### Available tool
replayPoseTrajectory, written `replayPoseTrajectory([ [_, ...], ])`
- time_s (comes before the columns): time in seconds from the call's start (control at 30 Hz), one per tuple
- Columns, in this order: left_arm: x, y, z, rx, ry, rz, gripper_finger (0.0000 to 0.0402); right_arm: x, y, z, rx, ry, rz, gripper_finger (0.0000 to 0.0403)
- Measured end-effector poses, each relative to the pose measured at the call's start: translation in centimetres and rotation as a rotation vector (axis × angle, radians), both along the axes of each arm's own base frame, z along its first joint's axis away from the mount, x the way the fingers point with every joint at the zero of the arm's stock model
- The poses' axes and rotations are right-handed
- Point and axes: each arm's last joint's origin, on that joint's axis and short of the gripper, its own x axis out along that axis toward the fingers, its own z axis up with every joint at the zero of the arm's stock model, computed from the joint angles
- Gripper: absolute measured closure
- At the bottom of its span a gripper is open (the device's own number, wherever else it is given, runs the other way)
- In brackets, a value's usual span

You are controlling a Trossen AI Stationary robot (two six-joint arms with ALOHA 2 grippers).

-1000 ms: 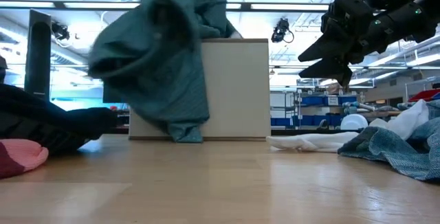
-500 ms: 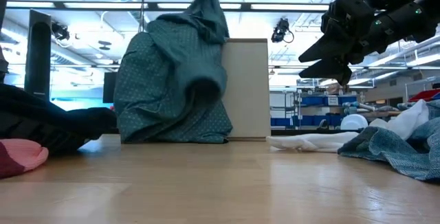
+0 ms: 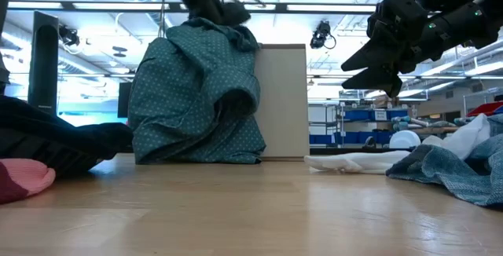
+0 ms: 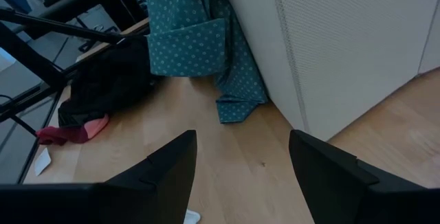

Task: Sort clothes
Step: Put the green patterned shirt into the laundry organizer

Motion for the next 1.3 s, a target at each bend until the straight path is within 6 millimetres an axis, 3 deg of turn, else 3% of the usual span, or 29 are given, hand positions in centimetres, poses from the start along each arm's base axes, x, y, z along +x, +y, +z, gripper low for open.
replayPoseTrajectory([
  [0.17, 0.9, 0.6, -3.3, -0.027, -0.031, 0.011, 0.0278, 0.0, 0.0, 0.0, 0.0, 0.0, 0.0, 0.017],
  [0.3, 2.0, 2.2, -5.6, -0.144, -0.07, 0.079, 0.0278, 0.0, 0.0, 0.0, 0.0, -0.004, 0.0, 0.017],
  [0.43, 2.7, 3.7, -9.6, -0.265, -0.036, 0.136, 0.0278, 0.0, 0.0, 0.0, 0.001, -0.004, -0.001, 0.017],
  [0.6, 3.3, 4.3, -11.6, -0.303, -0.003, 0.159, 0.0278, 0.0, 0.0, 0.0, 0.001, -0.003, 0.0, 0.017],
  [0.7, 3.3, 4.3, -11.5, -0.3, 0.0, 0.148, 0.0278, 0.0, 0.0, 0.0, 0.001, 0.003, -0.001, 0.017],
  [0.83, 3.2, 3.9, -8.8, -0.256, -0.028, 0.098, 0.0278, 0.0, 0.0, 0.0, -0.002, 0.003, 0.001, 0.017],
  [0.97, 2.5, 3.2, -3.2, -0.167, -0.156, 0.035, 0.0278, 0.0, 0.0, 0.0, -0.002, 0.004, 0.001, 0.017],
  [1.07, 1.0, 2.3, 0.1, -0.131, -0.235, 0.019, 0.0278, 0.0, 0.0, 0.0, -0.004, 0.002, 0.002, 0.017],
  [1.3, -2.9, -1.7, 5.2, -0.002, -0.238, 0.016, 0.0278, 0.0, 0.0, 0.0, -0.007, 0.002, 0.005, 0.017],
])
